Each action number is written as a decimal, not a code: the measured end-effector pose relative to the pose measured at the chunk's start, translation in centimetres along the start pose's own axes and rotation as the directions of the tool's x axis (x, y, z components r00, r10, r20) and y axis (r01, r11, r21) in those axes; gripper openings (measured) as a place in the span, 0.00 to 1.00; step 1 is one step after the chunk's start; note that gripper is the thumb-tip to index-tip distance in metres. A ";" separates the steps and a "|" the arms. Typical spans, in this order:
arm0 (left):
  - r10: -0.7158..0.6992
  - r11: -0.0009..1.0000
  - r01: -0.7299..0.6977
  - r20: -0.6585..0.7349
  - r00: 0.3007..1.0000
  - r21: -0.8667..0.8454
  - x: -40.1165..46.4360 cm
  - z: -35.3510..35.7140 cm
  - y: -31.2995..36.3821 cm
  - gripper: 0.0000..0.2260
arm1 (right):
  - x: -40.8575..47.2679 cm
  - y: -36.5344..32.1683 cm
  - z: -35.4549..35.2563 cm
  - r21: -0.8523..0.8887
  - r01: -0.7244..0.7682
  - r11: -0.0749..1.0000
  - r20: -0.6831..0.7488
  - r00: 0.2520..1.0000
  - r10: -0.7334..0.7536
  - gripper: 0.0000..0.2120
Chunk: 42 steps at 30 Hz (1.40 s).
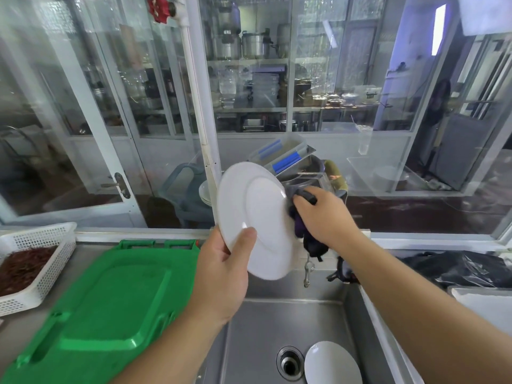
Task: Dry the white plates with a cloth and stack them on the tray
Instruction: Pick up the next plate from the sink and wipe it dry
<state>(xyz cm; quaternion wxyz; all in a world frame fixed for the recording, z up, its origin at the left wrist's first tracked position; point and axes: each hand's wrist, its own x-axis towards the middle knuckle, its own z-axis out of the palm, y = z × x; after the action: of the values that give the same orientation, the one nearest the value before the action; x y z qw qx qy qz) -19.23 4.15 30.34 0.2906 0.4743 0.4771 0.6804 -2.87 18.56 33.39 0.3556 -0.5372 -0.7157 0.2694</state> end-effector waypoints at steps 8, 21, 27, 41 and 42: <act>0.125 0.877 -0.175 0.141 0.982 0.447 0.2 -0.3 0.9 0.14 | -4.9 -0.2 2.7 0.185 -0.302 0.935 0.237 0.937 0.256 0.18; 0.223 0.424 -0.659 0.634 0.740 0.621 1.2 0.0 3.0 0.31 | -5.8 -0.2 -0.6 0.684 -0.614 0.394 0.544 0.789 0.285 0.20; 0.042 0.242 -0.712 0.726 0.686 0.659 1.9 -0.8 2.0 0.32 | -5.7 1.5 -2.8 0.760 -0.606 0.236 0.518 0.783 0.345 0.17; -0.148 0.028 -0.846 0.839 0.524 0.533 0.9 0.6 0.1 0.36 | -8.3 5.7 -2.9 0.816 -0.554 0.166 0.503 0.821 0.269 0.25; -0.104 0.010 -0.852 0.848 0.520 0.523 0.7 0.8 0.0 0.36 | -8.4 6.0 -2.8 0.826 -0.543 0.152 0.491 0.825 0.280 0.25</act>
<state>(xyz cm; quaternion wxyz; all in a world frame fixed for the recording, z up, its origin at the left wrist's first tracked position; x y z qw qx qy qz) -18.76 5.08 30.70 -0.1555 0.8746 0.4588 0.0186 4.28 12.21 28.62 0.4307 -0.3593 -0.2705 0.7825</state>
